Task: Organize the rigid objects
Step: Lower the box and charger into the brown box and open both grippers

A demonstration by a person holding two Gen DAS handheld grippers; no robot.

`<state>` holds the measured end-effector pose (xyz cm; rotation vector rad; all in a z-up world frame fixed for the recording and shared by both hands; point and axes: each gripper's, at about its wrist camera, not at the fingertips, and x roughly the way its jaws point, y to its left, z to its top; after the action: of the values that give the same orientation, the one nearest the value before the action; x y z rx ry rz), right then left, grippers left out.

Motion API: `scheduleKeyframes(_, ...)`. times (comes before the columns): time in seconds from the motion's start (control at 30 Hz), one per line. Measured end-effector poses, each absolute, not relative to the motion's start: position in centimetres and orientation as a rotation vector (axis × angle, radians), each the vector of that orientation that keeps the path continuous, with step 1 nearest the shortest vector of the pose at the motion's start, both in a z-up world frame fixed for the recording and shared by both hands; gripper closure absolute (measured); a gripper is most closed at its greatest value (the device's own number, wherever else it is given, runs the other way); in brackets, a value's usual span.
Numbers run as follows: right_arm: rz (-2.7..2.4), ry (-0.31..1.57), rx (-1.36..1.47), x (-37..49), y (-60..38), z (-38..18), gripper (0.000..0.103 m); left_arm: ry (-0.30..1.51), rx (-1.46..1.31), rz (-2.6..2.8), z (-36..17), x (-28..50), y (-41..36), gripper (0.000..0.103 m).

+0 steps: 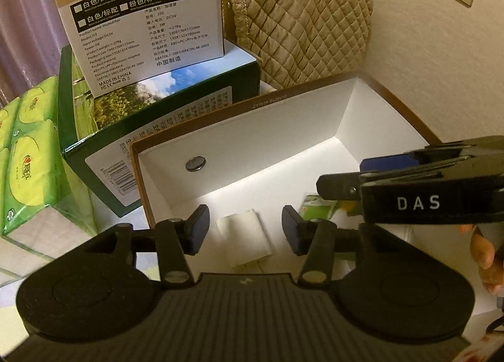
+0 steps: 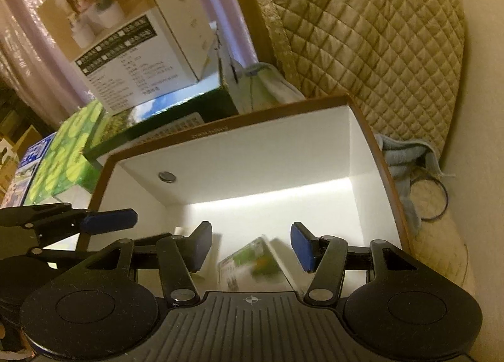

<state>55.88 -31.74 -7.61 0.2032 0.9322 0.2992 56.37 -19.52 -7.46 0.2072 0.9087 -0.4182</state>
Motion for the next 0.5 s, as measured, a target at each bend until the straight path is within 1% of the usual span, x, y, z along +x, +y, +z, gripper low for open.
scheduleKeyframes(0.5,0.294,0.905,0.153,53.6,-31.8,-6.3,0.050,0.921,0.190,-0.431,-7.0,54.8,-19.0,0.056)
